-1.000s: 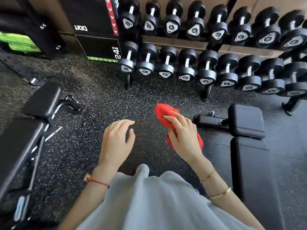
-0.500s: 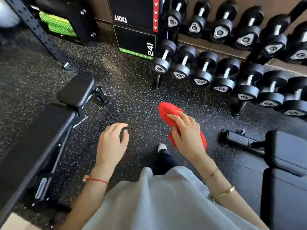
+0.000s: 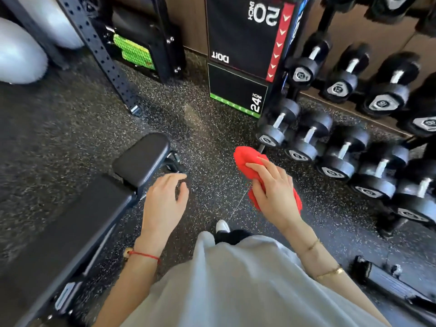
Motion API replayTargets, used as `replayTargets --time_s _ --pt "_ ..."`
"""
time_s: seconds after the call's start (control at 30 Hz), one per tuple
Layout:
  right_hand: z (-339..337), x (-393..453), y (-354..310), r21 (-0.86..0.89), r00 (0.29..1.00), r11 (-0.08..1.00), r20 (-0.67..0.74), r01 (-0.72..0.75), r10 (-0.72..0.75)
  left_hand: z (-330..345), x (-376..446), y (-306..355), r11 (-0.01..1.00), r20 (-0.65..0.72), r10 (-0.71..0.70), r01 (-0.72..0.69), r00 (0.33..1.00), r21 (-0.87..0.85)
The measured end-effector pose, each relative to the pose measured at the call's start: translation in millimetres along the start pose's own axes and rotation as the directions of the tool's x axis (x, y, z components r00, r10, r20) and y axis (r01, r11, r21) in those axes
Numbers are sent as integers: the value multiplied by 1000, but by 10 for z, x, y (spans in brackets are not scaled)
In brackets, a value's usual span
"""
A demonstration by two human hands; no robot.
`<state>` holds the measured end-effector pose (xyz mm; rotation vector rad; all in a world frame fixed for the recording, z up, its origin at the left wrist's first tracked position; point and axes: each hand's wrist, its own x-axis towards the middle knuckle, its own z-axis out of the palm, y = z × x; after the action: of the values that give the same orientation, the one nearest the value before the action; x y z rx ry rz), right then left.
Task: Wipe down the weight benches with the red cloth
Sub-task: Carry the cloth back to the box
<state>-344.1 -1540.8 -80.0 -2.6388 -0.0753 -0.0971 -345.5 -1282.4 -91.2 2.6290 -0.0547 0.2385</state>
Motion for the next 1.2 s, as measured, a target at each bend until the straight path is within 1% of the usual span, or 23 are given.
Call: replayTargets --time_s 0.2,0.3,0.5,0.73,0.97,1.07,1.2 --pt "36 1295 3 -13 999 999 -5 45 -45 22 1200 -67 1000 -43 13 -13 999 -5" --pt "98 1763 -16 -10 999 999 26 30 -30 68 1703 -92 1000 -15 3 -3 1000 -25" --pt "261 2720 -19 -9 1000 1000 25 -5 6 298 2749 -238 998 30 28 -27 999 -55" --pt "512 4210 -123 1 999 999 8 -53 53 413 4327 -601 995 40 78 -75 996 -67" --pt "652 5914 -397 2 996 998 -67 -62 62 392 6092 -891 980 78 192 -187 978 -63" --pt "708 6472 -451 12 992 996 -90 -89 90 423 6717 -965 973 117 228 -223 966 -59" --pt "797 7094 -442 17 985 990 -94 -142 143 526 7413 -1050 970 148 240 -231 959 -74"
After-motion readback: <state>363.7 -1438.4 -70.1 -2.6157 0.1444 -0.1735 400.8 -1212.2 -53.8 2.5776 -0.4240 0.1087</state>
